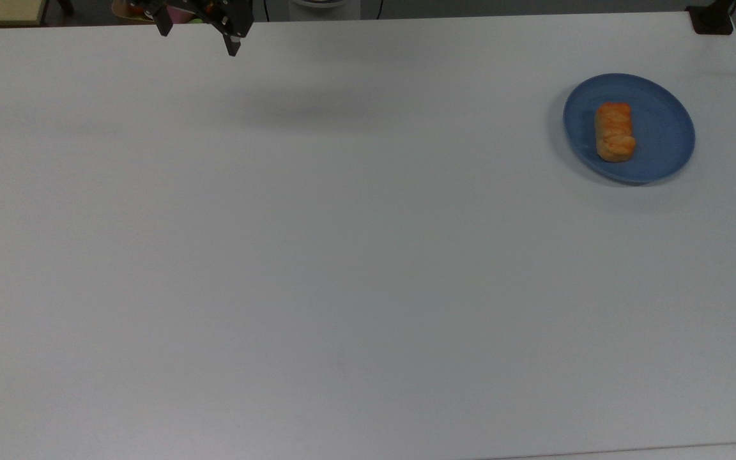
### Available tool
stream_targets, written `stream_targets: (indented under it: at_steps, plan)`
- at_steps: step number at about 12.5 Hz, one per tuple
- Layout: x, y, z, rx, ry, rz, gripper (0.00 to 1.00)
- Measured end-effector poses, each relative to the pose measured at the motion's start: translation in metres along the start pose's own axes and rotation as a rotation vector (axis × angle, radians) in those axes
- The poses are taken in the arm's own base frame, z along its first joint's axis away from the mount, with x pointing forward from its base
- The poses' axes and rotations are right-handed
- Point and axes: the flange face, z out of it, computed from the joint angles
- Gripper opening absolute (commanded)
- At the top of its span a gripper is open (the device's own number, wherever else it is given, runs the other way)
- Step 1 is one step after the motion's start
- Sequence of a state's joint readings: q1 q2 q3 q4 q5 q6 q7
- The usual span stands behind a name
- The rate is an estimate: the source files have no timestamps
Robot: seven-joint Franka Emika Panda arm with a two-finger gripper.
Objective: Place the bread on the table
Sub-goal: 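Move the open gripper over the orange bread roll on the blue plate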
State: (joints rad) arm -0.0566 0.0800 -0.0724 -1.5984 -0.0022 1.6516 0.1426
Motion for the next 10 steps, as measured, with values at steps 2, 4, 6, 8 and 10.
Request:
stream_targets:
  at_steps: [2, 4, 6, 8, 10]
  plan:
    - [-0.001, 0.004, -0.003, 0.001, 0.004, -0.004, 1.0]
    - [0.0, 0.002, -0.001, 0.026, 0.0, -0.053, 1.0]
    - [0.001, -0.004, 0.001, 0.067, -0.007, -0.088, 1.0]
    - [-0.001, -0.024, -0.007, 0.08, 0.008, -0.123, 1.0]
    - [-0.013, -0.079, -0.018, 0.094, 0.022, -0.21, 1.0]
